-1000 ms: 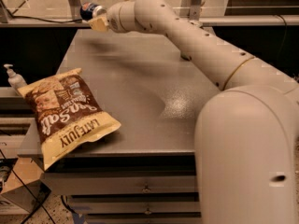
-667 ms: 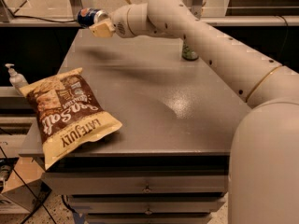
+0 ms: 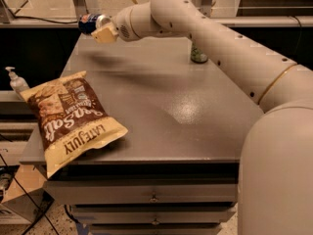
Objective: Move pepsi can near brown chip bag
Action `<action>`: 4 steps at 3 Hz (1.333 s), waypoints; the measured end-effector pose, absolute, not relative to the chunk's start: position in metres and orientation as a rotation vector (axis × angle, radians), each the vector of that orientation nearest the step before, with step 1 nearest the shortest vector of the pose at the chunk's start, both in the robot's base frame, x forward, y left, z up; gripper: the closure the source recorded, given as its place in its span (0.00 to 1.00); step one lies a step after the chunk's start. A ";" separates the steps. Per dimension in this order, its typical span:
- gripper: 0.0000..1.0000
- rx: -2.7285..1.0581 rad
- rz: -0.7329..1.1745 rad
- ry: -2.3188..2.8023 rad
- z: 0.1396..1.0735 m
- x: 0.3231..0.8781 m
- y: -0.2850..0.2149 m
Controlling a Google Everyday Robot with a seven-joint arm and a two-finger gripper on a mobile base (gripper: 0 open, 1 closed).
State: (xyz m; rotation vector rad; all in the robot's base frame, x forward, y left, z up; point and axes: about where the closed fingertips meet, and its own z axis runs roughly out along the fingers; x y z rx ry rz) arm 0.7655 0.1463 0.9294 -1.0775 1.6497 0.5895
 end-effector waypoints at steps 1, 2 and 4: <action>1.00 -1.113 0.573 1.675 0.929 0.733 0.141; 1.00 -1.165 0.598 1.692 0.910 0.690 0.137; 1.00 -1.148 0.650 1.699 0.891 0.620 0.111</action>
Offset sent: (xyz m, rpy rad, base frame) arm -0.1314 -0.0203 -0.0385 -0.0900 0.0647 0.1094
